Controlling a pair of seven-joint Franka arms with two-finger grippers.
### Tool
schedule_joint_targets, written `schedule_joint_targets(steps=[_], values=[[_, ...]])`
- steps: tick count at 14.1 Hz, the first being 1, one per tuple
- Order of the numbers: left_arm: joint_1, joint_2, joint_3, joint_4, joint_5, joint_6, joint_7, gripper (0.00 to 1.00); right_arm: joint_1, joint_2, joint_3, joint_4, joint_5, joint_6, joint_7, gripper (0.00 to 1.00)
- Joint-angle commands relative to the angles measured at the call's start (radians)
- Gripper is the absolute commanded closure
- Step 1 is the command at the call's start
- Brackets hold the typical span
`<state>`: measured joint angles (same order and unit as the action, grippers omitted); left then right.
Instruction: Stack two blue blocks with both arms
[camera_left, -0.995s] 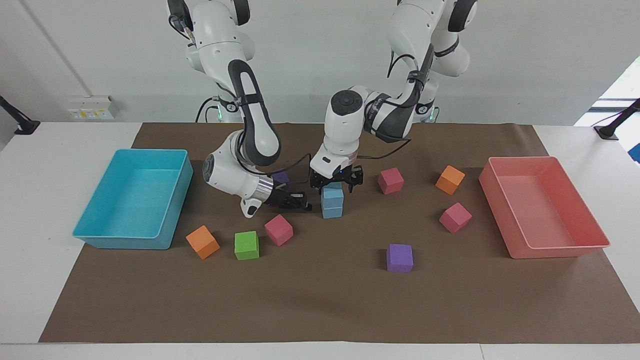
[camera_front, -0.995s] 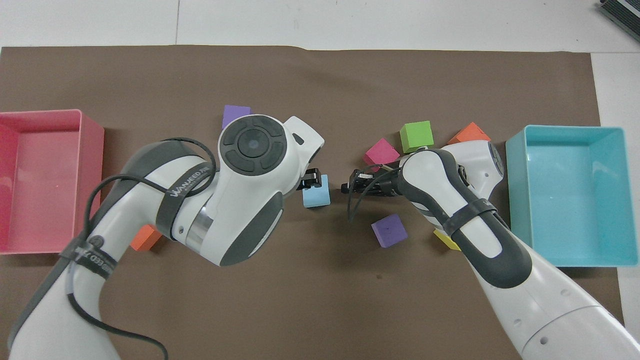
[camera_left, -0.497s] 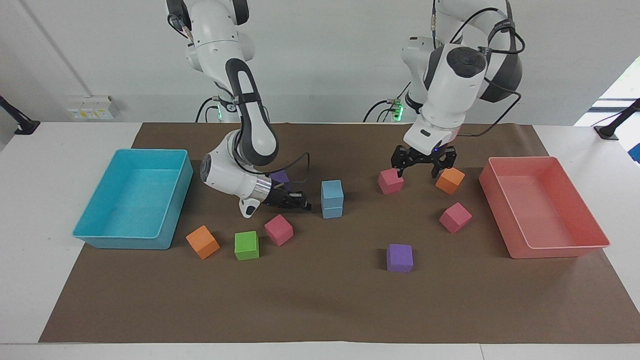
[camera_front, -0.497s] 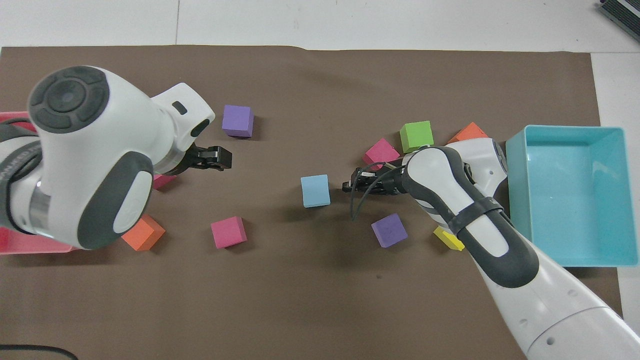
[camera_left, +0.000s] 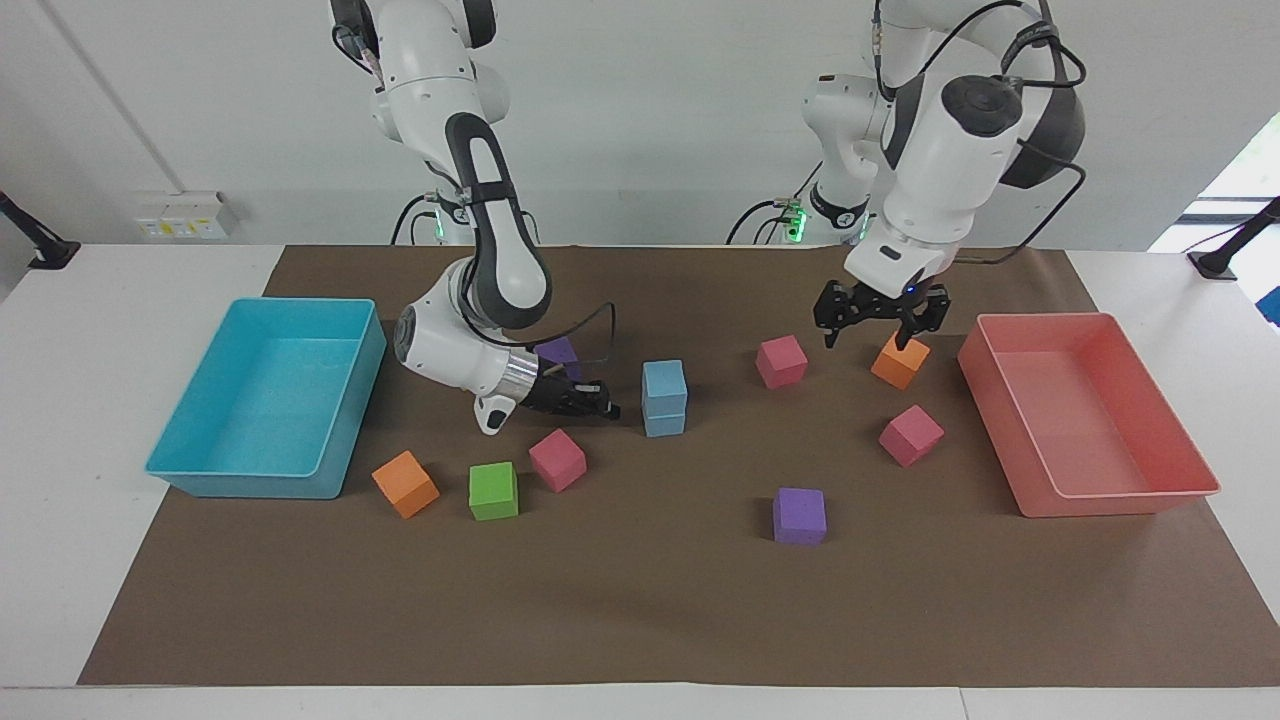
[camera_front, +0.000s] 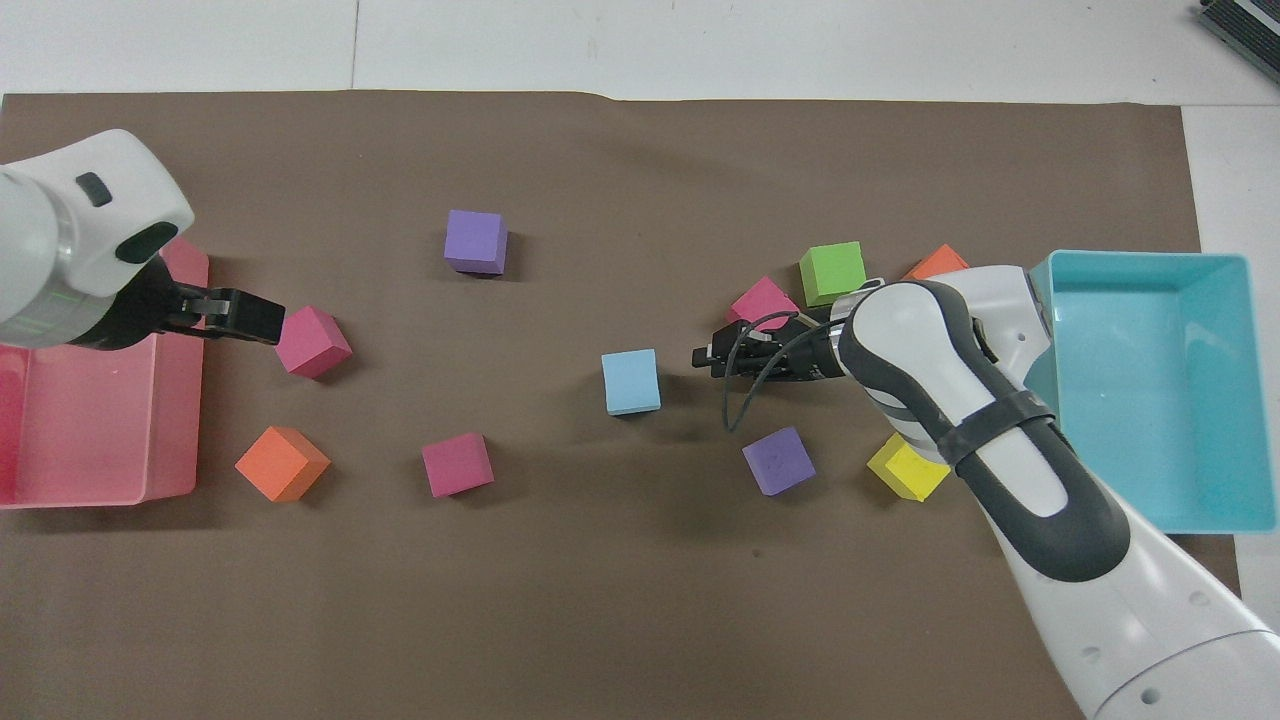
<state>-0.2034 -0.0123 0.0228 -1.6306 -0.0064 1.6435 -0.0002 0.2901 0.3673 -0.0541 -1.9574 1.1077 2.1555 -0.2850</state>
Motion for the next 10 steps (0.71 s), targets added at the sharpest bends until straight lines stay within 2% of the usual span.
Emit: schedule_joint_targets(steps=[1,2,3,4,5,6,10], values=[[0.051,-0.001,-0.003,0.078,-0.006,-0.114,0.107,0.00,-0.037,-0.031,0.003,-0.006,0.014,-0.045,0.017,0.34],[0.071,-0.001,-0.004,0.107,-0.003,-0.154,0.123,0.00,-0.042,-0.039,0.005,-0.006,0.009,-0.046,0.024,0.31],[0.090,0.002,-0.009,0.135,-0.003,-0.193,0.137,0.00,-0.042,-0.047,0.003,-0.006,-0.002,-0.046,0.042,0.22],[0.093,0.009,-0.006,0.159,-0.004,-0.230,0.143,0.00,-0.042,-0.057,0.003,-0.006,-0.021,-0.046,0.072,0.20],[0.096,0.012,-0.006,0.199,-0.003,-0.255,0.146,0.00,-0.040,-0.068,0.003,-0.002,-0.061,-0.046,0.110,0.07],[0.096,0.015,-0.007,0.225,-0.001,-0.269,0.147,0.00,-0.042,-0.082,0.003,0.005,-0.116,-0.046,0.153,0.00],[0.099,-0.003,-0.011,0.209,0.003,-0.275,0.149,0.00,-0.042,-0.129,0.003,0.037,-0.334,-0.068,0.294,0.00]])
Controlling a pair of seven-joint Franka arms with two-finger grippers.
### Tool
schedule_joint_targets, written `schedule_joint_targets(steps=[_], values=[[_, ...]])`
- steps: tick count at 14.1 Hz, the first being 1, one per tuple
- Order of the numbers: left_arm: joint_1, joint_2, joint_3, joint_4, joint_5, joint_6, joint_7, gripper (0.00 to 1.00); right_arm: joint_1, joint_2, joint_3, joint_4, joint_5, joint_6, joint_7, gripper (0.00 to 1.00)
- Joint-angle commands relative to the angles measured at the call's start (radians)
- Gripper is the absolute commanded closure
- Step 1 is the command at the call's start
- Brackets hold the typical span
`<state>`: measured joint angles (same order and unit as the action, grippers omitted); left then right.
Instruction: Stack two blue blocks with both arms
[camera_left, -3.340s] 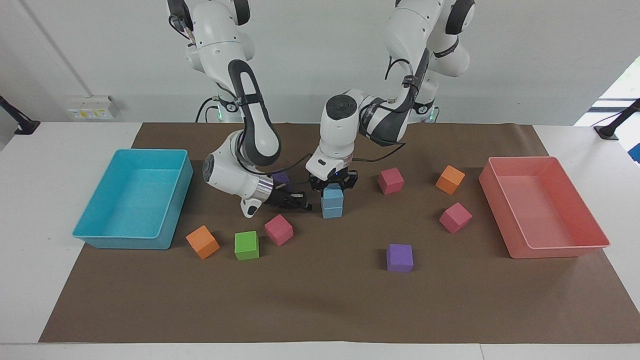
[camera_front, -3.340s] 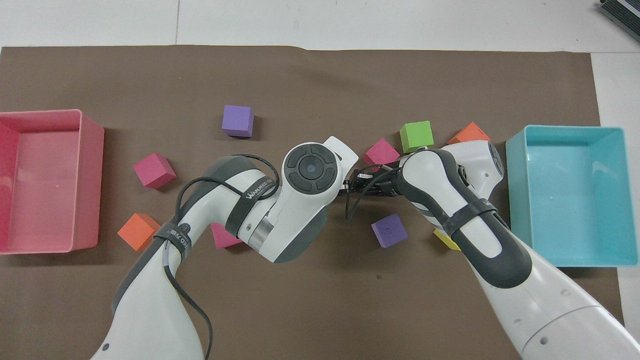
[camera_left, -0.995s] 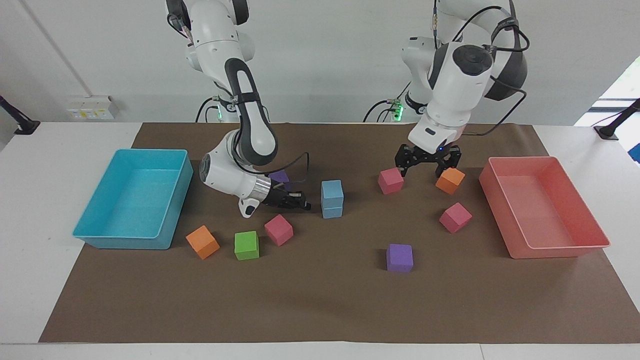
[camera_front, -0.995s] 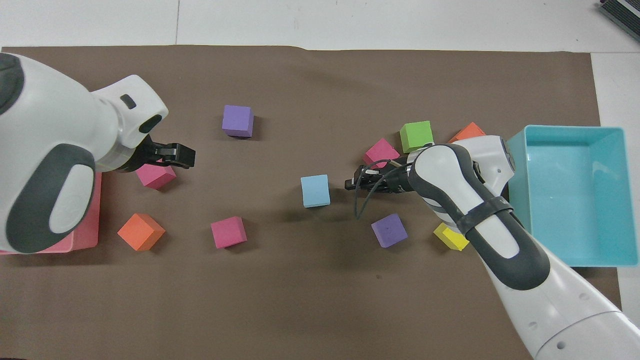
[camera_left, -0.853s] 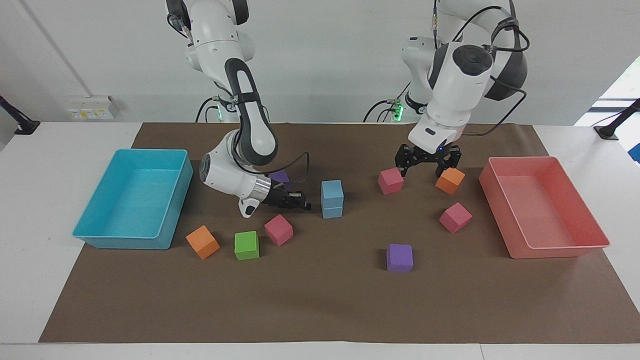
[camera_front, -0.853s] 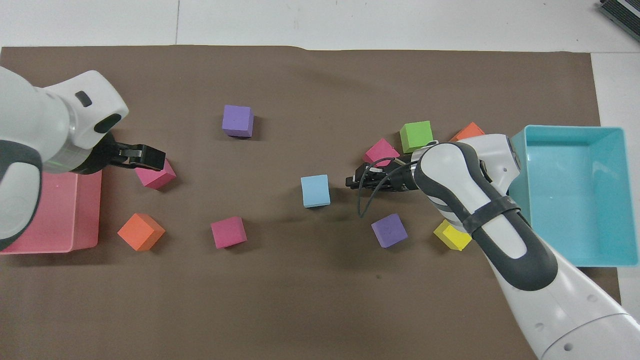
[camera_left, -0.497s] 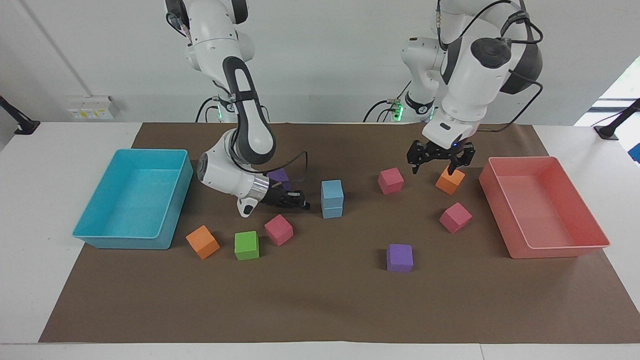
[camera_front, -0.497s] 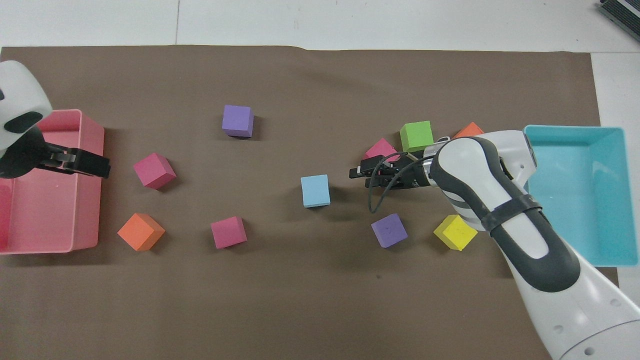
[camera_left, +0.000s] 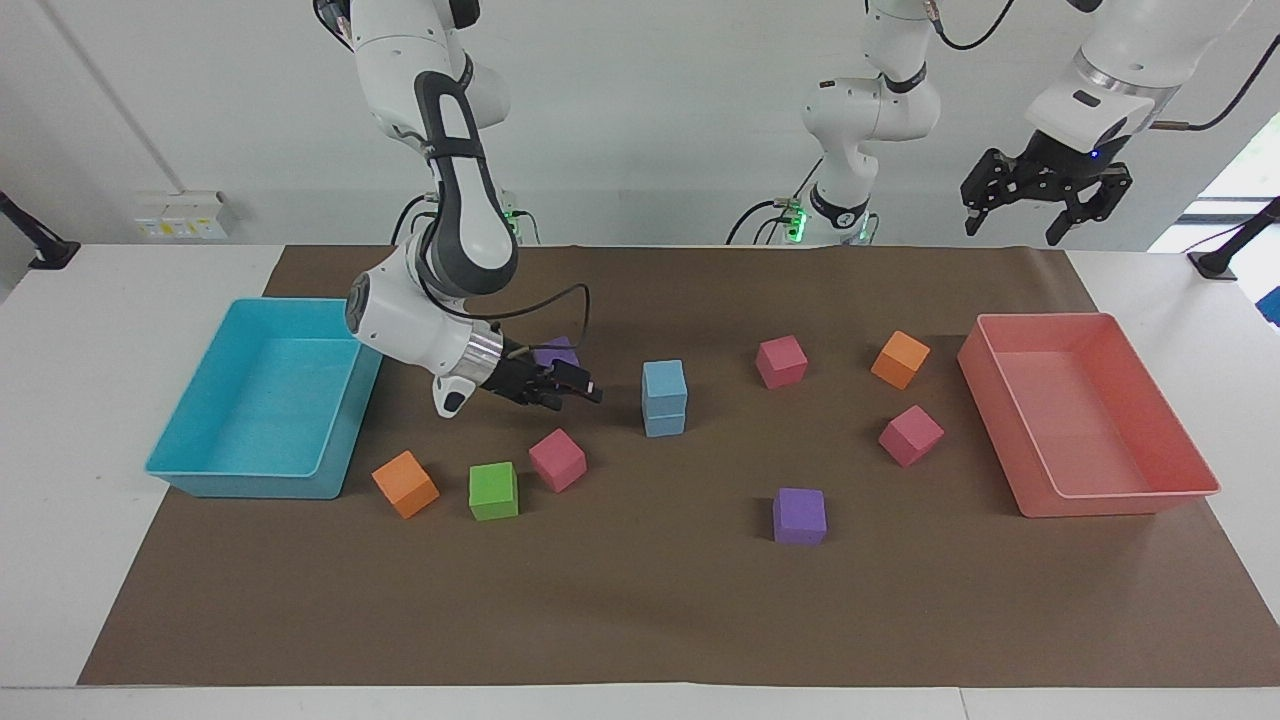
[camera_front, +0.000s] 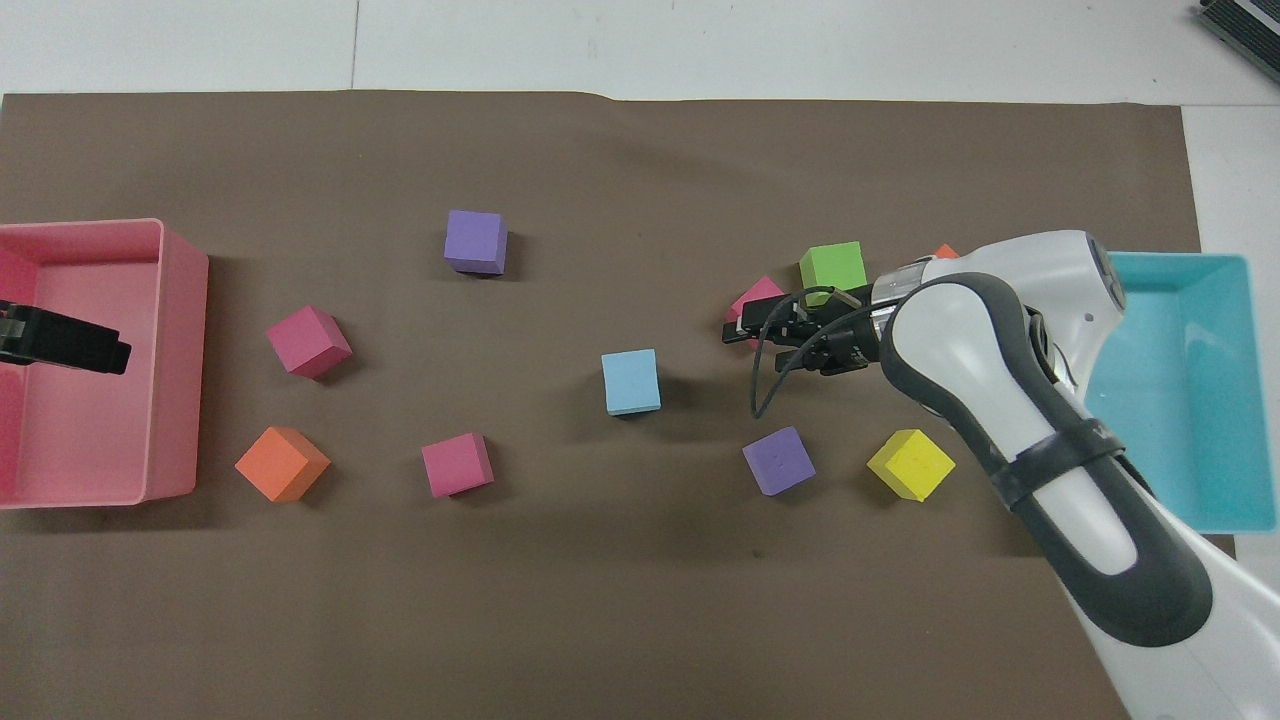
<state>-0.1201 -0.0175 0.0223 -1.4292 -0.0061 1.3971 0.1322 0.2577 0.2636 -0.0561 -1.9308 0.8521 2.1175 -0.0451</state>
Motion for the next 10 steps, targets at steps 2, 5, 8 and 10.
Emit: schedule_joint_targets(steps=[2,5,8,10], values=[[0.014,-0.012,-0.010,-0.008,0.000,-0.026,0.012,0.00,-0.018,-0.037,-0.002,0.027,-0.154,-0.034,0.056,0.00],[0.014,-0.025,-0.010,-0.027,0.000,-0.047,0.007,0.00,-0.040,-0.059,-0.004,0.053,-0.350,-0.039,0.056,0.00],[0.016,-0.028,-0.012,-0.031,0.000,-0.056,0.007,0.00,-0.063,-0.083,-0.005,0.070,-0.519,-0.056,0.056,0.00],[0.020,-0.030,-0.012,-0.030,0.000,-0.058,0.006,0.00,-0.066,-0.101,-0.005,0.085,-0.641,-0.074,0.059,0.00]])
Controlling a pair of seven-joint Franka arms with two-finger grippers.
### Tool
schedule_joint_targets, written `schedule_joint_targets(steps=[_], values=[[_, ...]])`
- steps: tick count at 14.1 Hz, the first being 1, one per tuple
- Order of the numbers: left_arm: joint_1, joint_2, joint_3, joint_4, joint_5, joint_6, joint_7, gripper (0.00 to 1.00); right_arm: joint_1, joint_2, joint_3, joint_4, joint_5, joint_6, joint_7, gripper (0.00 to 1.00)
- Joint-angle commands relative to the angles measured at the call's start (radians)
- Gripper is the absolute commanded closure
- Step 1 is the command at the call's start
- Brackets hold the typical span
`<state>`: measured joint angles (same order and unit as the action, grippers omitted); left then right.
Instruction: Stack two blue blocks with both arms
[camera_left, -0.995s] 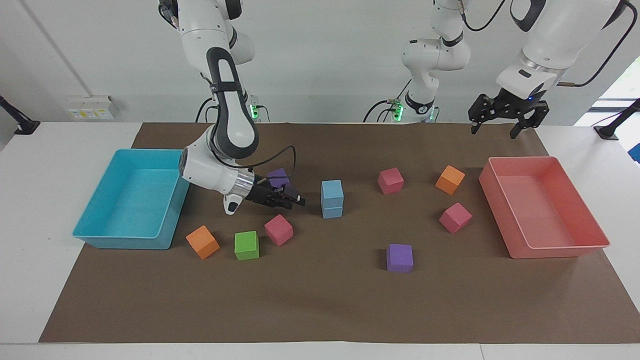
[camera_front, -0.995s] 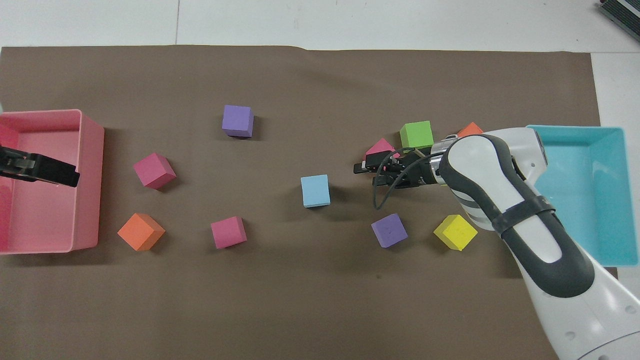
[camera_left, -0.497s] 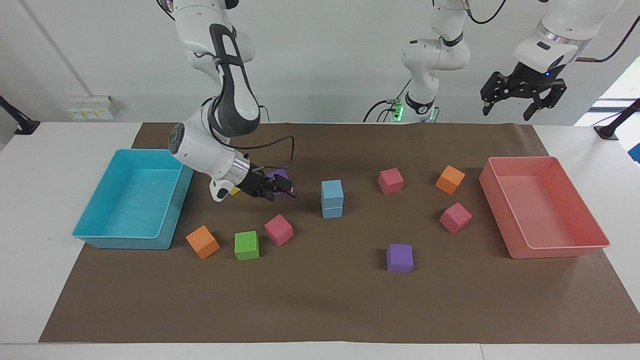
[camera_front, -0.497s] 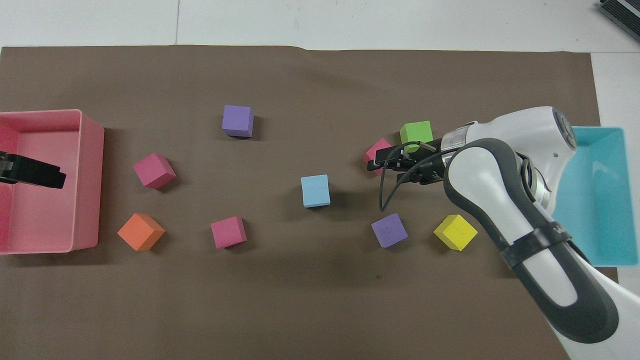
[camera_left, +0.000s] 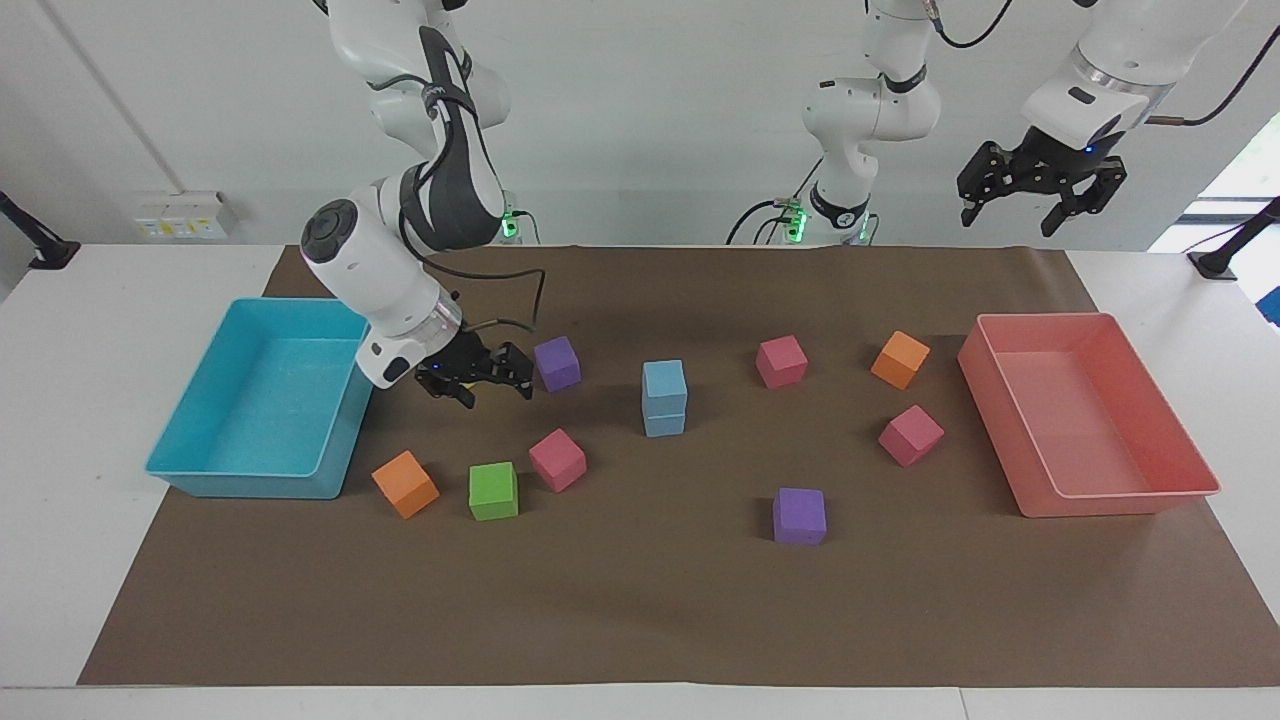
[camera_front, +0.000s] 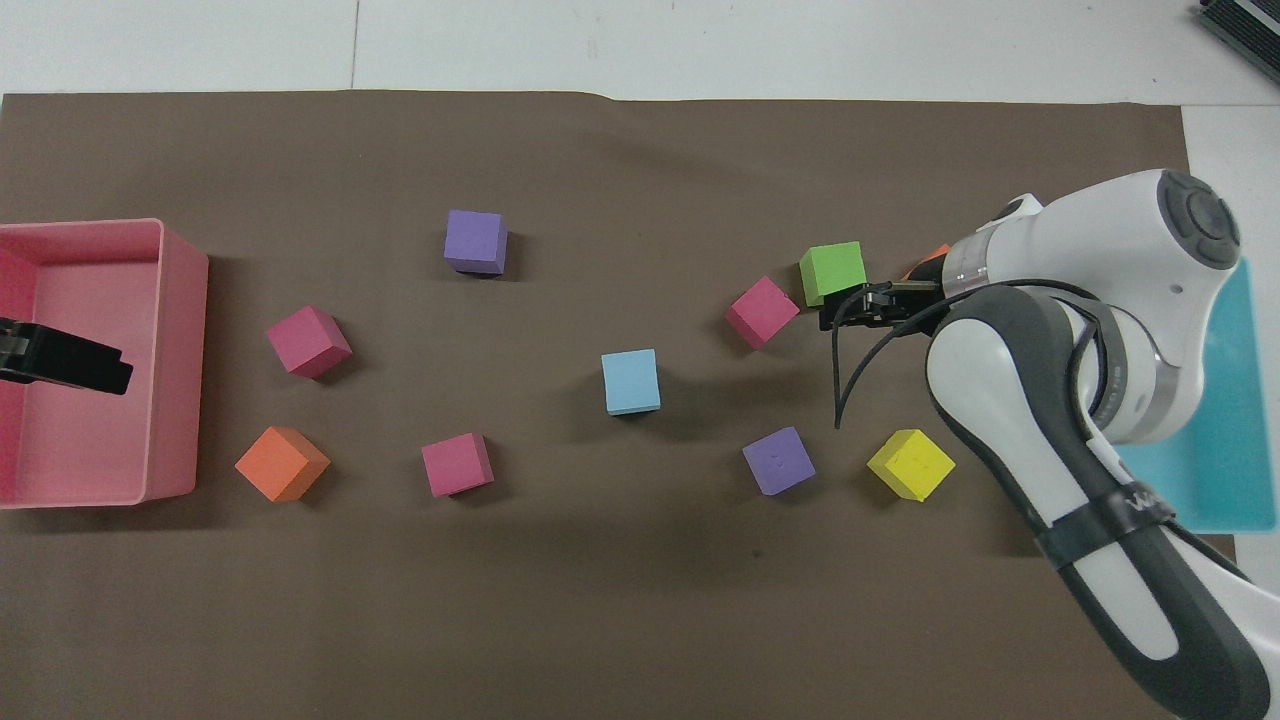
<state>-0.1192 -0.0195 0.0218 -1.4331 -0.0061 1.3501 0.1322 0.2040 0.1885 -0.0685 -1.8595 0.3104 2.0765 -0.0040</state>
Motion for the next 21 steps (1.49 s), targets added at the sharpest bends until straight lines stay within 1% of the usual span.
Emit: schedule_joint_targets(steps=[1,3,5,8,10,12,15,16,19,20,21], values=[[0.019,-0.026,-0.011,-0.024,0.000,-0.003,0.006,0.00,-0.015,-0.040,0.007,0.019,-0.163,-0.042,0.018,0.00],[0.021,-0.026,-0.010,-0.026,0.000,-0.003,0.009,0.00,-0.028,-0.078,0.007,0.020,-0.249,-0.044,0.038,0.00],[0.019,-0.026,-0.011,-0.026,0.000,-0.003,0.004,0.00,-0.058,-0.116,0.007,0.029,-0.258,-0.067,0.038,0.00],[0.016,-0.026,-0.013,-0.026,0.000,-0.003,0.004,0.00,-0.081,-0.123,0.003,0.124,-0.261,-0.211,0.038,0.00],[0.021,-0.026,-0.011,-0.026,0.000,-0.003,0.004,0.00,-0.106,-0.130,-0.004,0.170,-0.264,-0.277,0.036,0.00],[0.021,-0.026,-0.011,-0.026,0.000,-0.003,0.006,0.00,-0.127,-0.156,-0.004,0.190,-0.264,-0.320,0.036,0.00],[0.021,-0.026,-0.011,-0.024,0.000,0.000,0.007,0.00,-0.150,-0.204,-0.011,0.192,-0.292,-0.378,0.032,0.00],[0.021,-0.026,-0.011,-0.024,0.001,-0.002,0.007,0.00,-0.164,-0.211,-0.011,0.209,-0.298,-0.403,0.029,0.00],[0.021,-0.026,-0.011,-0.024,0.000,-0.002,0.006,0.00,-0.172,-0.211,-0.014,0.293,-0.320,-0.533,0.029,0.00],[0.021,-0.026,-0.011,-0.024,0.001,-0.002,0.004,0.00,-0.170,-0.215,-0.011,0.301,-0.344,-0.550,0.029,0.00],[0.021,-0.026,-0.011,-0.026,0.002,-0.002,0.004,0.00,-0.170,-0.243,-0.002,0.278,-0.349,-0.540,0.030,0.00]])
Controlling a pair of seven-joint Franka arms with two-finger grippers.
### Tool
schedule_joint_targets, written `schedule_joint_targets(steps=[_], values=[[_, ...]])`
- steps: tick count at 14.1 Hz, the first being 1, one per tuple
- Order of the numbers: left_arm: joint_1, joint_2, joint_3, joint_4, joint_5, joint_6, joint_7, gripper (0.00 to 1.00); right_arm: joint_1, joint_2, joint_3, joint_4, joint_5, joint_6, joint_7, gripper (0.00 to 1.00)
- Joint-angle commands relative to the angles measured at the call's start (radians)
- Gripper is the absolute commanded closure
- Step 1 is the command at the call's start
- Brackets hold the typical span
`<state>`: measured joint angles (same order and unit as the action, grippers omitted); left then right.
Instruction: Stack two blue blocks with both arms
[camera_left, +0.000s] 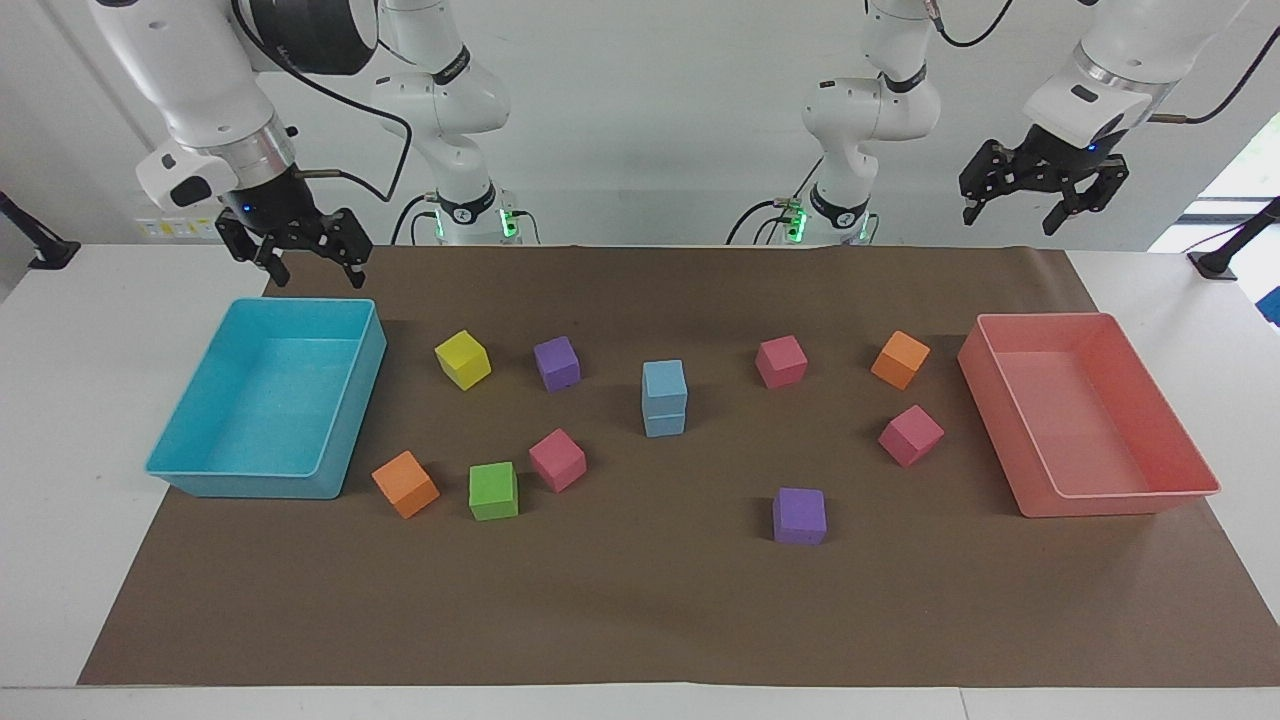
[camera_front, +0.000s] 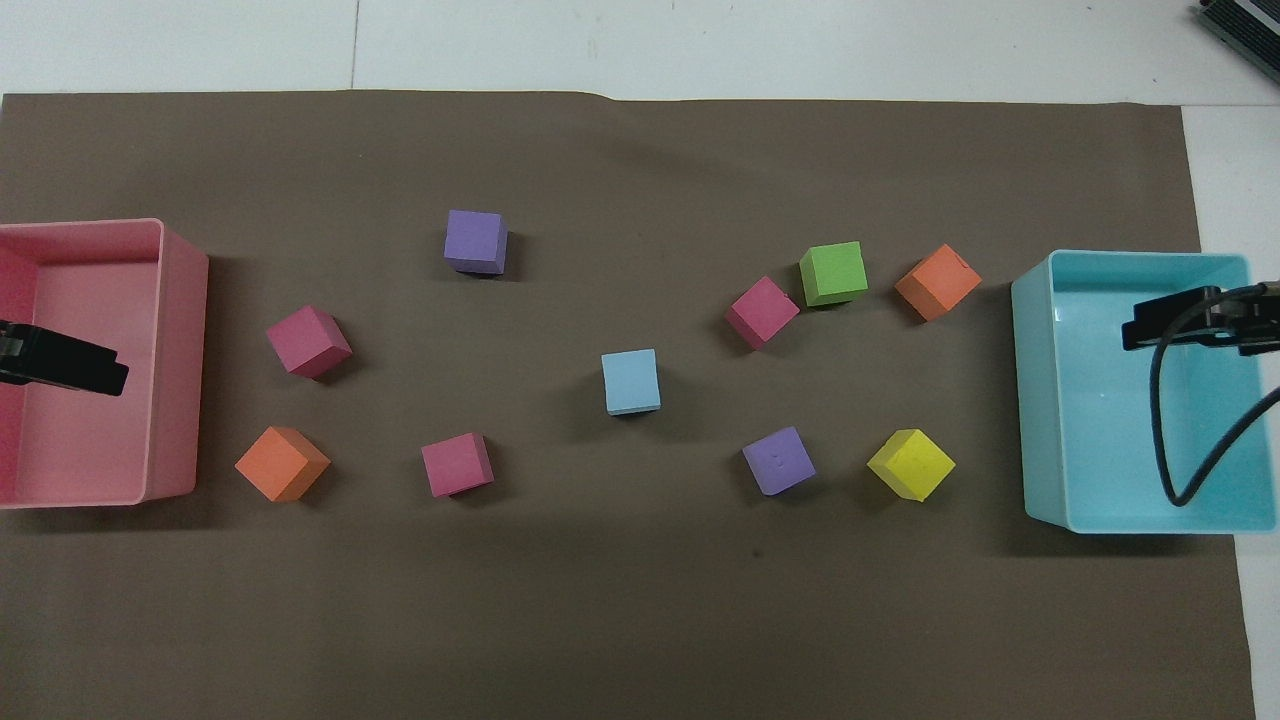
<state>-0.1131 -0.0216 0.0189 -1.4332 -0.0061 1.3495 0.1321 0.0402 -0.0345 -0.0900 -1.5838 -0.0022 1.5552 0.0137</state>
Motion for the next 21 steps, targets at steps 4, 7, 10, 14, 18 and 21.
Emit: schedule_joint_targets(steps=[4,7,10,14,18,21], values=[[0.016,-0.024,-0.008,-0.024,0.000,0.000,0.003,0.00,0.006,-0.070,0.022,-0.074,-0.035,-0.004,0.009,0.00],[0.015,-0.024,-0.007,-0.024,0.000,0.002,0.003,0.00,0.004,-0.064,0.022,-0.055,-0.041,-0.009,0.005,0.00],[0.015,-0.024,-0.008,-0.023,-0.005,0.002,0.003,0.00,0.004,-0.058,0.024,-0.019,-0.045,-0.044,-0.026,0.00],[0.015,-0.023,-0.008,-0.020,-0.005,0.002,0.003,0.00,0.030,-0.053,0.013,0.001,-0.055,-0.104,-0.027,0.00],[0.013,-0.023,-0.008,-0.021,0.000,0.000,0.009,0.00,0.032,-0.053,0.013,0.012,-0.036,-0.107,-0.027,0.00],[0.015,-0.023,-0.008,-0.021,-0.002,0.002,0.004,0.00,0.040,-0.059,0.012,0.004,-0.036,-0.107,-0.026,0.00]])
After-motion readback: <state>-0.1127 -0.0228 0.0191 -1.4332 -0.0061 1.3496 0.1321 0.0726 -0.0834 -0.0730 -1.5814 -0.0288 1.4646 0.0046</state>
